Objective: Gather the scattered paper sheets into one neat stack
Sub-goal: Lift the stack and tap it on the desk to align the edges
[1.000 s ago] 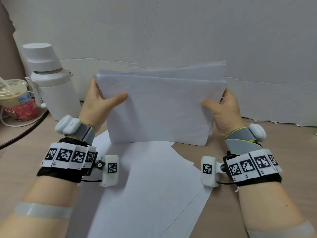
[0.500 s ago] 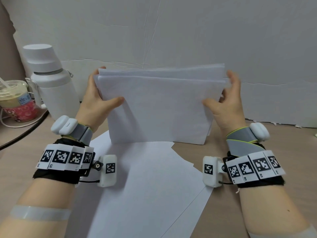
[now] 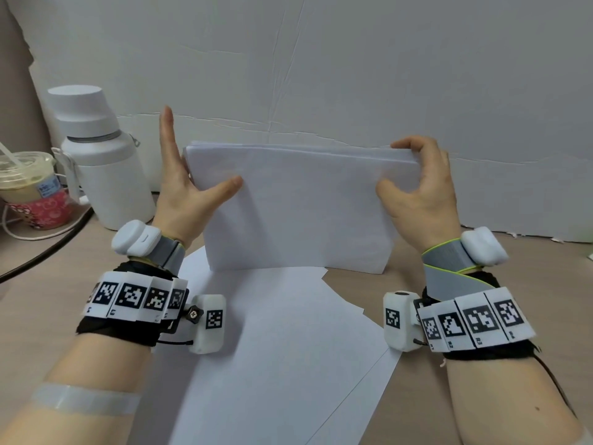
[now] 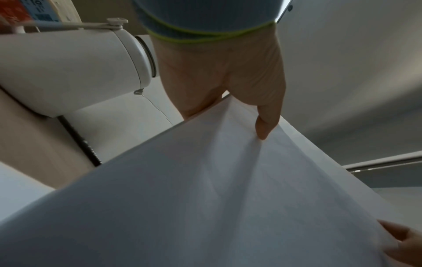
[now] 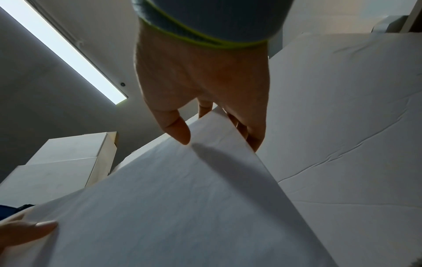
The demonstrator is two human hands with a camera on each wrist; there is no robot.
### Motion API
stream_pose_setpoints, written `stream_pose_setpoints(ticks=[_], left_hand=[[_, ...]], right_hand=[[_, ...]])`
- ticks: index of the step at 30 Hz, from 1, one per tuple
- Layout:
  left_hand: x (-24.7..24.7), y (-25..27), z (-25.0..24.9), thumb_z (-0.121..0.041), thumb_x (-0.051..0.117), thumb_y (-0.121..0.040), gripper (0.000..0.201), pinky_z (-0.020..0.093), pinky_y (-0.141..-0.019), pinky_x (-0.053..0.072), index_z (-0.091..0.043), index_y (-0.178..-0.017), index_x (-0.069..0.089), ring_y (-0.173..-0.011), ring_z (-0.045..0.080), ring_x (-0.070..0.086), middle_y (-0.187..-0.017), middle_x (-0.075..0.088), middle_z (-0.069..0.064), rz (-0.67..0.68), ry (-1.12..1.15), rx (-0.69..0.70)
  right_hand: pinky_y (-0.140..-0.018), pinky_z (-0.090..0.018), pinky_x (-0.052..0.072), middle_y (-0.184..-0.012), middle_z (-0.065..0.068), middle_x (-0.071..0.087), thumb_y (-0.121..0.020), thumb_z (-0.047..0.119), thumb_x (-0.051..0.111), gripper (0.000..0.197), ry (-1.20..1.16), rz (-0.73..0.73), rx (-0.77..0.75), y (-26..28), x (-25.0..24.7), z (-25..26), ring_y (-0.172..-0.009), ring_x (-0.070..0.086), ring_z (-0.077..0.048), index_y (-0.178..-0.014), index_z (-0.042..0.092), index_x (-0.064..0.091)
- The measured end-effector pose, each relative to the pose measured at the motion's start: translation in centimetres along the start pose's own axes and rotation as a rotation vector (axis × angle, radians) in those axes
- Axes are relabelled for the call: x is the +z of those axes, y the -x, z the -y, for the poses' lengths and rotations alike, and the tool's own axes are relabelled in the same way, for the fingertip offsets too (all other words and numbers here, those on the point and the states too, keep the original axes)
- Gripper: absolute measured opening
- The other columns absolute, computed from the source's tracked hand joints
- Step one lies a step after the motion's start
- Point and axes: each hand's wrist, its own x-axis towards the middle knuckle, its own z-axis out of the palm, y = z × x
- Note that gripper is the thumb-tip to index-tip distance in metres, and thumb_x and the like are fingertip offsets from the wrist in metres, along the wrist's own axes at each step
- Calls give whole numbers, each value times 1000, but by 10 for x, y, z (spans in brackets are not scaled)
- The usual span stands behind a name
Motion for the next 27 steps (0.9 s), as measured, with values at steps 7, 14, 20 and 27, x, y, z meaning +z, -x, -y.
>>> stream_pose_setpoints(ticks=[7, 14, 20, 27], left_hand=[[-3, -2, -3, -16, 75, -82, 101, 37, -99, 51, -35, -158, 12, -97, 17, 56, -120, 51, 6, -30, -18, 22], [2, 0, -7, -18, 70, -82, 88, 32, -101, 50, -23, -156, 23, -101, 12, 59, -118, 49, 9, -17, 52, -28], [13, 1, -11, -16, 72, -83, 105, 31, -104, 49, -21, -158, -1, -115, 15, 61, -123, 53, 11, -93, 99, -138], [9, 1, 3, -11, 77, -75, 88, 37, -97, 55, -12, -150, 31, -105, 13, 70, -113, 72, -2, -70, 165, -360]], right_hand=[[-103, -26, 43, -132, 7, 52, -72, 25, 58, 61, -81, 24, 123, 1, 0, -1, -116, 51, -8, -132, 26, 49], [-77, -35, 54, -100, -1, 68, -75, 8, 66, 64, -477, 54, 490, 3, 9, -22, -86, 66, -17, -135, 18, 46], [-71, -34, 53, -89, -3, 71, -64, 4, 63, 28, -566, 76, 488, 3, 13, -25, -80, 65, -23, -90, 15, 67], [-64, -27, 52, -88, -4, 69, -80, -12, 56, 28, -555, 116, 501, 5, 13, -26, -75, 64, -20, -94, 11, 65]])
